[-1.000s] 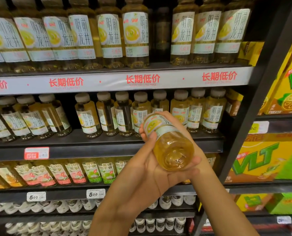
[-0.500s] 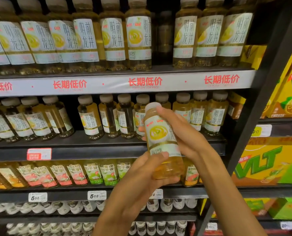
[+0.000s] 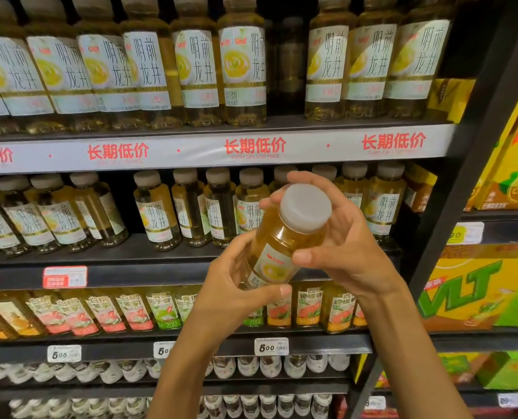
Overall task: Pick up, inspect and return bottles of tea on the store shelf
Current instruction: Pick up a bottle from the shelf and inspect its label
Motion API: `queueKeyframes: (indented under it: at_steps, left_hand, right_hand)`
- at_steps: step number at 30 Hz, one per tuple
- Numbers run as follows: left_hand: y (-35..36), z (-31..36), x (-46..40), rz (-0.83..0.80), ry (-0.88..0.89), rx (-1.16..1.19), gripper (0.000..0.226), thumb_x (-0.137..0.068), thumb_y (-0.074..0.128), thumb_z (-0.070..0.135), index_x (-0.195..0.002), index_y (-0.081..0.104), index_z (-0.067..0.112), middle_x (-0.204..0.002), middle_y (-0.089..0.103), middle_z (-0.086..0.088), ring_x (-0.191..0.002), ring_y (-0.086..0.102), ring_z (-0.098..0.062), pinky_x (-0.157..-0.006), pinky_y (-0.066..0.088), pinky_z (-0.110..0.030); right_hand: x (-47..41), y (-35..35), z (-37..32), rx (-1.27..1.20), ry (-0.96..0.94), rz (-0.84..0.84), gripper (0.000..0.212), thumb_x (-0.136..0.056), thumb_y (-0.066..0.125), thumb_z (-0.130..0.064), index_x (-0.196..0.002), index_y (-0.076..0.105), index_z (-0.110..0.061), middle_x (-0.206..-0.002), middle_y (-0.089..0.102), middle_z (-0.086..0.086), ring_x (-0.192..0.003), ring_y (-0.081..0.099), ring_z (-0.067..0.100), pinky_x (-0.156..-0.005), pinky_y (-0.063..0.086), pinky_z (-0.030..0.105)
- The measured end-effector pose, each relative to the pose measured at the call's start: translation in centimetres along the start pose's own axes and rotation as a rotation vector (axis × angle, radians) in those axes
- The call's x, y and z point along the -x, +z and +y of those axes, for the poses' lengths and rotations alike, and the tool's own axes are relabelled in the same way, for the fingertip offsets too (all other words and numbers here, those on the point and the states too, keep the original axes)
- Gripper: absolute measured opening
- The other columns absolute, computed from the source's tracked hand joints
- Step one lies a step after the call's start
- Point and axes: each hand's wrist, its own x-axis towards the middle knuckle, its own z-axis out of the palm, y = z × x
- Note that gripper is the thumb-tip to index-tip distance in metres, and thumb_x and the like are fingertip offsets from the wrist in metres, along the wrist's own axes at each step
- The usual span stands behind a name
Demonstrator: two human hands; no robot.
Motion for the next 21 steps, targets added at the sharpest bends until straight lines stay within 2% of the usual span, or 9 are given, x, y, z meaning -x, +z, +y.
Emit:
queueKeyframes:
  at_steps: [2,6,9,10,13,15,16,18,21]
  left_hand:
    - [0.2,-0.3,-0.1,0.014,0.026,-0.023,0.067,-0.062,0.084,0.016,-0.122,0.057,0.023,-0.114,0.069,0.007,-0.107,0.064,-0.009,-0.085,0.050,-0.016]
    - [0.4,-0.5,0.2,0.005,0.046,-0.020,0.056,-0.061,0.083,0.029,-0.114,0.064,0.031,-0.110,0.071,0.007,-0.105,0.066,-0.010,-0.084,0.050,-0.017]
    - [0.8,-0.4,0.4,-0.041,0.018,0.040,0.045,-0.064,0.078,0.036,-0.108,0.069,0.035,-0.109,0.073,0.008,-0.105,0.066,-0.009,-0.085,0.050,-0.015]
    - [1.0,-0.4,0.4,-0.046,0.003,0.063,0.042,-0.064,0.076,0.039,-0.106,0.070,0.035,-0.109,0.073,0.009,-0.105,0.066,-0.008,-0.084,0.050,-0.014]
    - [1.5,-0.4,0.6,-0.059,-0.037,0.081,0.041,-0.067,0.069,0.050,-0.107,0.069,0.037,-0.111,0.072,0.012,-0.107,0.064,-0.004,-0.084,0.049,-0.012]
    - [1.8,-0.4,0.5,-0.052,-0.071,0.103,0.039,-0.071,0.063,0.058,-0.108,0.065,0.049,-0.114,0.070,0.017,-0.108,0.063,0.000,-0.083,0.049,-0.011]
    - [1.9,-0.5,0.5,-0.039,-0.077,0.116,0.040,-0.073,0.060,0.061,-0.112,0.061,0.052,-0.117,0.068,0.018,-0.110,0.062,0.000,-0.087,0.050,-0.015]
    - [2.2,-0.7,0.4,0.007,-0.063,0.129,0.043,-0.079,0.052,0.067,-0.119,0.056,0.052,-0.122,0.065,0.019,-0.115,0.059,-0.001,-0.094,0.047,-0.023]
    - [2.9,-0.6,0.0,0.106,-0.067,0.216,0.042,-0.079,0.046,0.073,-0.112,0.063,0.052,-0.116,0.069,0.011,-0.108,0.066,-0.012,-0.088,0.053,-0.029]
  right_hand:
    - [0.1,0.0,-0.3,0.022,-0.016,-0.019,0.071,-0.064,0.081,-0.003,-0.128,0.055,-0.020,-0.117,0.065,0.001,-0.117,0.057,0.026,-0.097,0.048,0.039]
    - [-0.1,-0.4,-0.8,0.011,0.017,0.029,0.071,-0.069,0.078,-0.008,-0.132,0.048,-0.018,-0.120,0.064,0.003,-0.119,0.057,0.026,-0.096,0.048,0.038]
    - [-0.7,-0.5,-1.0,-0.077,0.069,0.086,0.072,-0.081,0.070,-0.038,-0.141,0.038,-0.016,-0.127,0.060,0.007,-0.120,0.056,0.029,-0.099,0.046,0.042]
    - [-0.9,-0.5,-1.0,-0.092,0.092,0.112,0.072,-0.084,0.065,-0.042,-0.143,0.036,-0.014,-0.129,0.059,0.009,-0.120,0.056,0.031,-0.101,0.046,0.045]
    - [-1.5,-0.5,-0.9,-0.074,0.124,0.210,0.054,-0.092,0.055,-0.030,-0.140,0.040,-0.010,-0.118,0.064,0.012,-0.111,0.061,0.031,-0.095,0.050,0.043]
    - [-1.8,-0.5,-0.9,-0.051,0.122,0.294,0.043,-0.092,0.052,-0.022,-0.133,0.047,-0.010,-0.108,0.068,0.011,-0.105,0.064,0.027,-0.090,0.052,0.037]
    - [-1.9,-0.5,-1.0,-0.018,0.119,0.340,0.040,-0.091,0.053,-0.022,-0.129,0.050,-0.012,-0.106,0.068,0.009,-0.105,0.064,0.026,-0.090,0.052,0.036]
    - [-2.1,-0.2,-0.9,0.067,0.121,0.422,0.043,-0.088,0.061,-0.029,-0.127,0.051,-0.017,-0.110,0.068,0.007,-0.108,0.064,0.022,-0.095,0.050,0.036]
    - [-2.0,0.4,-0.6,0.140,0.156,0.455,0.061,-0.080,0.062,-0.041,-0.134,0.046,-0.021,-0.118,0.066,0.004,-0.110,0.064,0.015,-0.097,0.050,0.034]
